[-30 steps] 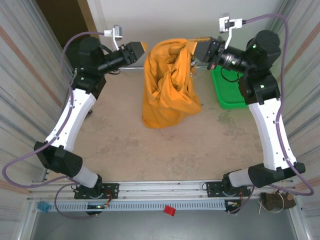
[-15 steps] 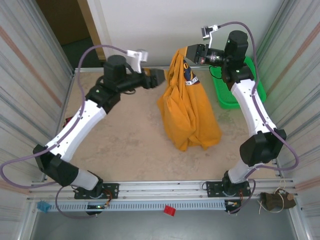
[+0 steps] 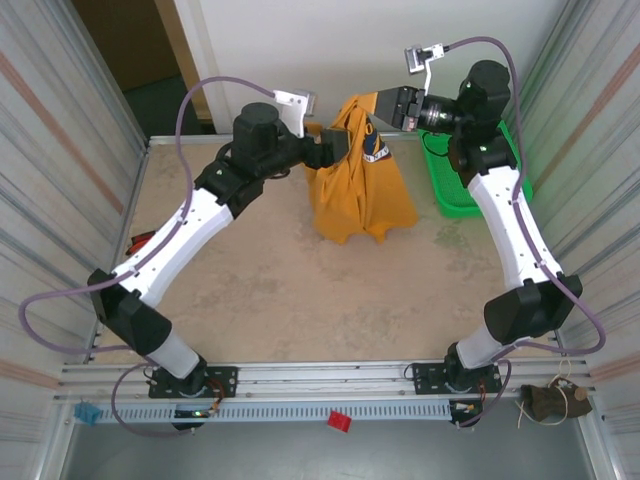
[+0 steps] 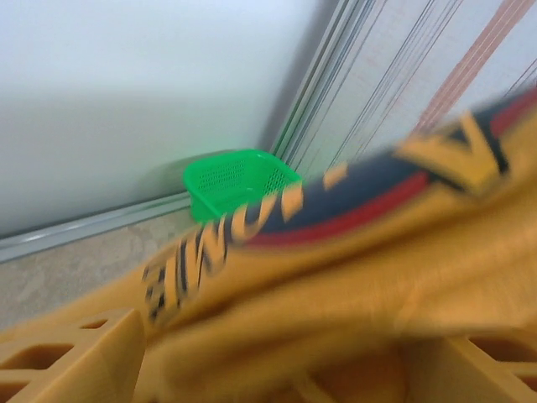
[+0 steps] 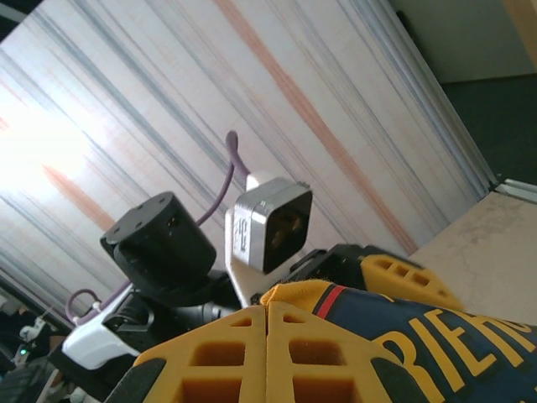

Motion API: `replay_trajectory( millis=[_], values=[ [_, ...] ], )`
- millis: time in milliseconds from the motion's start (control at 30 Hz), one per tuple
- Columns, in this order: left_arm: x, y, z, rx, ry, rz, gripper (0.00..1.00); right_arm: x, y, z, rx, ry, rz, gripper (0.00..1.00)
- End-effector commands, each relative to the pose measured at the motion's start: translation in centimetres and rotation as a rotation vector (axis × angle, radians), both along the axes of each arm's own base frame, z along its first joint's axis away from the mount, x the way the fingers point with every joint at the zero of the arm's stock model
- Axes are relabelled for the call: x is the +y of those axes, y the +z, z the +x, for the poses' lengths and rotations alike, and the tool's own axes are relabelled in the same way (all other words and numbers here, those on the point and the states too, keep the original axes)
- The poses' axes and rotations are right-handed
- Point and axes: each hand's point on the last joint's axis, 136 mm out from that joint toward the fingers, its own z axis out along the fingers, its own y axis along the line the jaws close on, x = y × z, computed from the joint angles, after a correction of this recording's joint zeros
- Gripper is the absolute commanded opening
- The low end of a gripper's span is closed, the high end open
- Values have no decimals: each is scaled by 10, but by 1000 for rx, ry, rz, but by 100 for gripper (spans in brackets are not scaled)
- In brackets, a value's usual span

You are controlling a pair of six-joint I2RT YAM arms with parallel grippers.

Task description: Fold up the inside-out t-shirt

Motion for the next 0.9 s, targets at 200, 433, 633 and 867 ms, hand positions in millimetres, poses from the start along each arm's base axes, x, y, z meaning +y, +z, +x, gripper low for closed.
replay_trajectory(
  millis=[200,433,633,867],
  values=[
    [5,42,12,-120,28,-25,16,-6,0,-15,-39,-4,-19,0],
    [34,72,-2,-81,-73,-86,0,-73,-27,62,89,-391,-72,0],
    [48,130,-24,-73,-164,-288,0,-80,-32,92,139,-422,-61,31],
    [62,133,0,78,-9,-395,0,-31,-34,16,-20,-465,-180,44]
  ],
)
